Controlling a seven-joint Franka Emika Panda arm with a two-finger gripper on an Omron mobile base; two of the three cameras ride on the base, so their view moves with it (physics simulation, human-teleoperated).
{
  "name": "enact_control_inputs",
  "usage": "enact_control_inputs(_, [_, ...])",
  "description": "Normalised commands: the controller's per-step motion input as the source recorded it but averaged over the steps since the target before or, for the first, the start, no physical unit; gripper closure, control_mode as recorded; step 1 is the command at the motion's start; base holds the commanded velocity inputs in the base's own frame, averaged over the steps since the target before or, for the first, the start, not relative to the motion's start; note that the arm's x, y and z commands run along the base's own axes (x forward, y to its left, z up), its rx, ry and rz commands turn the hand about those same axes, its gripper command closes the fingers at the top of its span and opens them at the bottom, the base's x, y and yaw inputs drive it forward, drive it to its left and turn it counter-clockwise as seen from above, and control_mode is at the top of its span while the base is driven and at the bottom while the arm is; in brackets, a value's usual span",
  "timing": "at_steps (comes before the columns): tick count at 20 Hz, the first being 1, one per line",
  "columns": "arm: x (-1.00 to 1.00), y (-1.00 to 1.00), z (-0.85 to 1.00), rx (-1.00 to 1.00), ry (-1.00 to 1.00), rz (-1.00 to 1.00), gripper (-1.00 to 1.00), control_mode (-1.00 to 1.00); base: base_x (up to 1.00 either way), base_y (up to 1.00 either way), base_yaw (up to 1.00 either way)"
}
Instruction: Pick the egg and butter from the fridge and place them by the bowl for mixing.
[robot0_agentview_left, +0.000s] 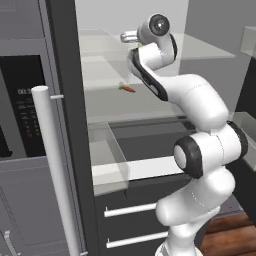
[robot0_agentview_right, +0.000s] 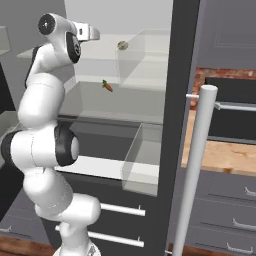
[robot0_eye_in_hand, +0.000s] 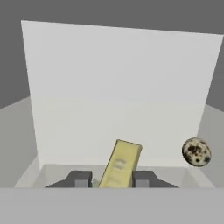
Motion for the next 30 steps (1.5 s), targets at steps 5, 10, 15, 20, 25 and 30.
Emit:
enact_control_inputs(5, [-1.00,0.00,-0.89,-0.03,-0.18,0.10,1.00,-1.00,0.00,0.00,0.00])
enact_control_inputs(10, [-1.00,0.00,0.51,0.13,-0.15,-0.05,1.00,-1.00,0.00,0.00,0.00])
enact_control_inputs(15, [-1.00,0.00,0.19,0.14,0.14,-0.16,1.00,-1.00,0.00,0.00,0.00])
enact_control_inputs(20, [-1.00,0.00,-0.91,0.00,0.53,-0.09,1.00,-1.00,0.00,0.00,0.00])
enact_control_inputs(25, [-1.00,-0.02,-1.00,0.00,0.62,-0.04,1.00,-1.00,0.00,0.00,0.00])
enact_control_inputs(30, [-0.78,-0.48,-0.76,0.01,0.23,-0.01,1.00,-1.00,0.00,0.00,0.00])
